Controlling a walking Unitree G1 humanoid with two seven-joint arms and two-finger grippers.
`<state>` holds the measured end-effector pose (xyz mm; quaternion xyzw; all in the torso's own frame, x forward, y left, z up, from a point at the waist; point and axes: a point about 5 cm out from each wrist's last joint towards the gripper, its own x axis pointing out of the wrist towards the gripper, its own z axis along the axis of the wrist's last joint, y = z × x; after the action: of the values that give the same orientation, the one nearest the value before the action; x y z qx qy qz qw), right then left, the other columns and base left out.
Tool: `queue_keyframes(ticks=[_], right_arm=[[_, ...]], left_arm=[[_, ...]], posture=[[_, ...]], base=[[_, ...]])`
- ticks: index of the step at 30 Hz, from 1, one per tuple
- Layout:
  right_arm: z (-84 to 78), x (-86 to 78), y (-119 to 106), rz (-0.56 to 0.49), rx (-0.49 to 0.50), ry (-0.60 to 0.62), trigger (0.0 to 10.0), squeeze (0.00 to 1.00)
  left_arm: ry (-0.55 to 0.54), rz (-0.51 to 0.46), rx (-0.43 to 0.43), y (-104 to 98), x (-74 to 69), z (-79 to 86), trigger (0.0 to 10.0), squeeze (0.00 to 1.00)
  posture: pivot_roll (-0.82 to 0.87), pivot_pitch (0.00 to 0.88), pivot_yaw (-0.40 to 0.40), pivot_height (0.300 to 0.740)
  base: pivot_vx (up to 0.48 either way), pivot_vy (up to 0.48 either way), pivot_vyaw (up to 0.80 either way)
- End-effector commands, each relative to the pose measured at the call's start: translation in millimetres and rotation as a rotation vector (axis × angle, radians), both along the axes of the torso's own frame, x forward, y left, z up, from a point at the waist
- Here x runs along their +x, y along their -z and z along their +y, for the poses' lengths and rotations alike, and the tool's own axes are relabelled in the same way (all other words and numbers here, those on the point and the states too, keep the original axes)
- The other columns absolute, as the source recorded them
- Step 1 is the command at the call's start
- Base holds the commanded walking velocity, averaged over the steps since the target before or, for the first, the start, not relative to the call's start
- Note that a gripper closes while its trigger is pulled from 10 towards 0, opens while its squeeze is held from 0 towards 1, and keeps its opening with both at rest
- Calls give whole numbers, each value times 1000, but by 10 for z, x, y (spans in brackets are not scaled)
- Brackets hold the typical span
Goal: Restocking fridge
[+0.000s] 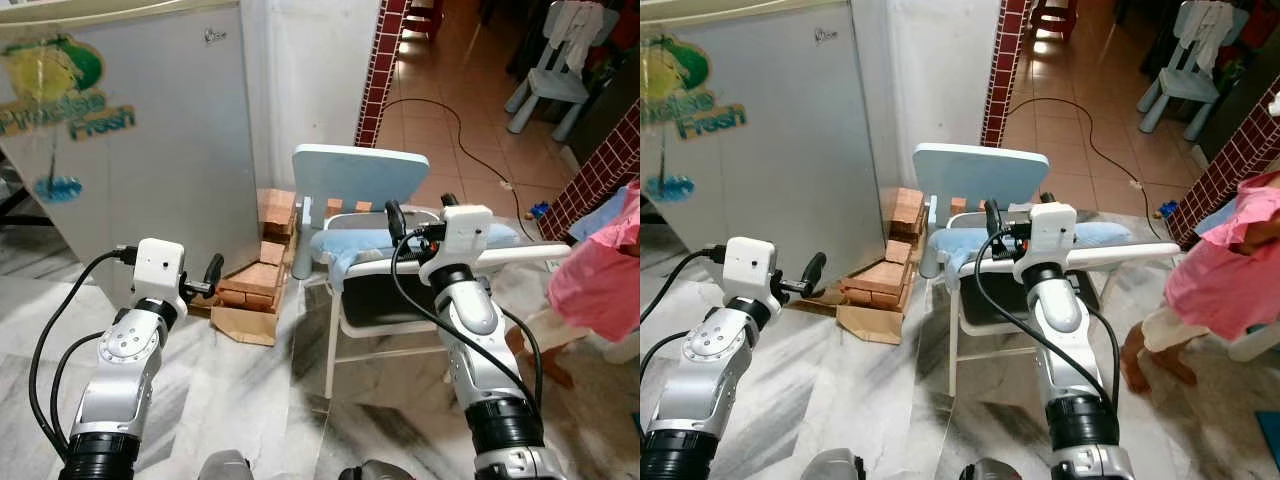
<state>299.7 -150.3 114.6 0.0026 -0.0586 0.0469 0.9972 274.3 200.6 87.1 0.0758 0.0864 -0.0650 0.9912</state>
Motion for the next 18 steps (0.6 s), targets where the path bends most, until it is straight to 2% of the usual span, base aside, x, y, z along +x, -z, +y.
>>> queue_keyframes(ticks=[1, 4, 8, 18], right_arm=[[-57, -23, -28, -2, -5, 33, 10000, 0], [-77, -45, -21, -1, -17, 35, 10000, 0], [-39, 7, -81, -16, -27, 34, 10000, 0], [89, 40, -93, -20, -43, -25, 10000, 0]], left_arm=[[21, -20, 2, -63, 6, -64, 10000, 0], [51, -24, 14, -75, 20, -133, 10000, 0], [75, -30, 8, -96, 86, -207, 10000, 0], [83, -32, 13, -68, 76, -242, 10000, 0]], posture=[[3, 18, -57, 740], [1, 21, -51, 740], [-12, 25, -47, 740], [-2, 16, -65, 740]], base=[[0, 469, -600], [0, 480, -800], [0, 480, -800], [0, 480, -783]])
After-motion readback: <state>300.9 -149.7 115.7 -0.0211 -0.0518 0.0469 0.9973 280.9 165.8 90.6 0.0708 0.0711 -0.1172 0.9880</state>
